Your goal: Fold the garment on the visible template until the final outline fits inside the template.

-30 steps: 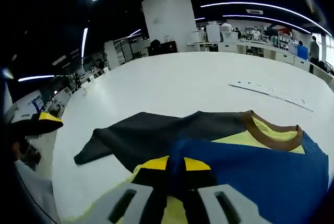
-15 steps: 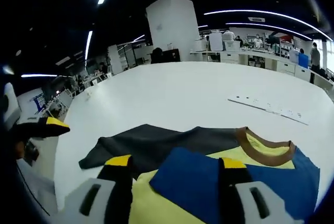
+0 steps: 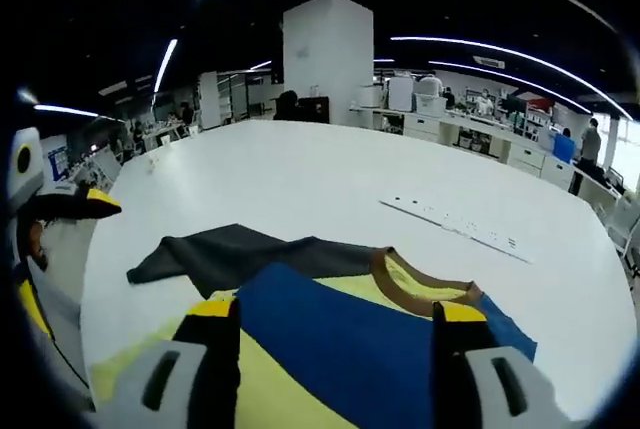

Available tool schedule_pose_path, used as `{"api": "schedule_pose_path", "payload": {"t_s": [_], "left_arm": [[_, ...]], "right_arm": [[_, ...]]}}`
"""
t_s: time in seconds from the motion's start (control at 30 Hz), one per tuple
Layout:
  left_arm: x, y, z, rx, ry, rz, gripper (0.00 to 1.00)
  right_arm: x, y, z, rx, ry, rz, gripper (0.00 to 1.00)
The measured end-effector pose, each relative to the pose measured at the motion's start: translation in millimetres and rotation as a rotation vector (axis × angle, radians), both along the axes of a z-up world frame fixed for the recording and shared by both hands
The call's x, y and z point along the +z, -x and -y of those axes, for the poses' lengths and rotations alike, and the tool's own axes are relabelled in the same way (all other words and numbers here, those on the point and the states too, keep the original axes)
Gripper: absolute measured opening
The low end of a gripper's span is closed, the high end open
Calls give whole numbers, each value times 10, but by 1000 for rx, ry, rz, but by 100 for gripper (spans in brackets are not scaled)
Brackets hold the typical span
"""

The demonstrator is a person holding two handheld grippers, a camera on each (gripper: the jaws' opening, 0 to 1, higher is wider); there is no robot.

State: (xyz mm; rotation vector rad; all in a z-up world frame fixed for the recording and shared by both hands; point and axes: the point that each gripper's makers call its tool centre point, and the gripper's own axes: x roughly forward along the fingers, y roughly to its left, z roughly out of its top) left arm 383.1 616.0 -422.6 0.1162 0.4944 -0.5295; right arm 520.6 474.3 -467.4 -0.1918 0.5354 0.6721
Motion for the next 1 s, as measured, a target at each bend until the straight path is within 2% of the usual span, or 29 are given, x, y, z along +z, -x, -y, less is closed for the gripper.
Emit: {"api": "schedule_pose_path", "payload": {"t_s": [0.23,0.33,0.47,0.63,1.0], "left_arm": [[11,-21,-9,-3,-3,3,99],[19,-25,-9,-3,0,6,99],[-3,-20,-10,-4,-7,0,99],[-21,-25,10,-6,-4,-2,99],[-39,-35,11,-8,-14,-9,99]], "right_arm": [[-122,59,477,-50,50,-10,75],[-206,102,733,-65,103,-2,71],[-263,146,955,-94,114,-22,67],[-356,218,1298,-115,175,-36,60],[-479,368,1563,-103,237,-74,42]]}}
